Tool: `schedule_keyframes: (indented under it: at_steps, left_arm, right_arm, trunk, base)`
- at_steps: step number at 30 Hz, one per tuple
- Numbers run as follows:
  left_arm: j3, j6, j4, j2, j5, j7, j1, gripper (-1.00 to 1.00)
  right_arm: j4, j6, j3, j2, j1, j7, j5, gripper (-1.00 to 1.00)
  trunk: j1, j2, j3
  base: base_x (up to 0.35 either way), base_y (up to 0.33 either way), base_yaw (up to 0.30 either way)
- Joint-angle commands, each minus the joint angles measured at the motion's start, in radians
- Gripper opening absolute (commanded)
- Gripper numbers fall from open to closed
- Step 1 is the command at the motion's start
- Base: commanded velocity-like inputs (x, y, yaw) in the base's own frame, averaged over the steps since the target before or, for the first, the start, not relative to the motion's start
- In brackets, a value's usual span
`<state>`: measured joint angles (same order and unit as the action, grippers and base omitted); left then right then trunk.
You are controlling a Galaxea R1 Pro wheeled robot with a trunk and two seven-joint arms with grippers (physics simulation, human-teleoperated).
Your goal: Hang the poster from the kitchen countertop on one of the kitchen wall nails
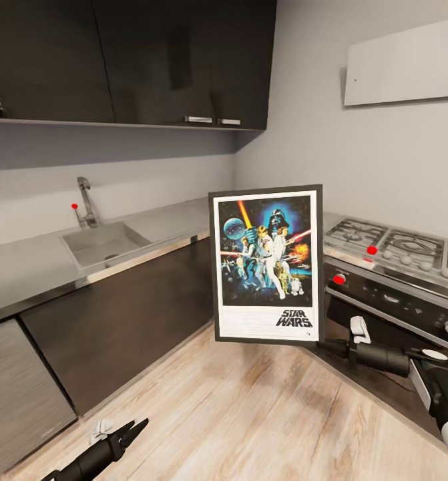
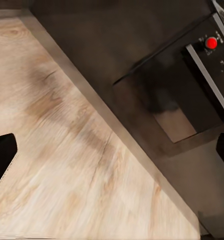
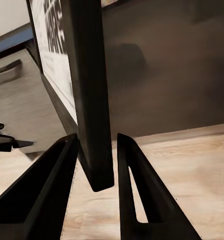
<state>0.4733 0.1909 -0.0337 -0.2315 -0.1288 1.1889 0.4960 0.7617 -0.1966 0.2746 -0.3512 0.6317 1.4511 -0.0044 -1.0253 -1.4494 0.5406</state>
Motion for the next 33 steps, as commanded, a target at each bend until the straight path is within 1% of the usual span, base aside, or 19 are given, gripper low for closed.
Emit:
schedule_keyframes:
  at_steps: [1,9,13,18,23,33]
  left_arm:
    - [-0.008,0.005,0.002,0.0,-0.009,0.002,0.001,1.0]
    - [-0.008,0.005,0.002,0.0,-0.009,0.002,0.001,1.0]
    - [-0.008,0.006,0.002,0.0,-0.009,0.002,0.001,1.0]
    - [-0.008,0.006,0.002,0.0,-0.009,0.002,0.001,1.0]
    - [-0.008,0.006,0.002,0.0,-0.009,0.002,0.001,1.0]
    - [-0.008,0.007,0.002,0.0,-0.009,0.002,0.001,1.0]
  right_arm:
    - [0.001,-0.011,0.002,0.0,0.0,0.004,-0.001,-1.0]
    - [0.001,-0.011,0.002,0.0,0.0,0.003,-0.001,-1.0]
    - [0.001,-0.011,0.003,0.0,0.0,0.004,-0.002,-1.0]
    - [0.001,-0.01,0.003,0.0,0.0,0.003,-0.001,-1.0]
    - [0.001,-0.009,0.003,0.0,0.0,0.003,0.0,-1.0]
    - [0.001,-0.009,0.003,0.0,0.0,0.004,-0.001,-1.0]
  trunk:
    - [0.0,-0.001,0.001]
    - [0.0,-0.001,0.001]
    - [0.0,-0.001,0.001]
    - [0.0,-0.001,0.001]
    - [0.0,-0.001,0.001]
    - [0.0,-0.001,0.001]
  base:
    - [-0.199,0.091,0.29]
    - [-0.257,0.121,0.283]
    - [-0.272,0.11,0.113]
    - [-0.101,0.036,0.076]
    - [-0.056,0.009,0.223]
    - [-0.303,0.001,0.286]
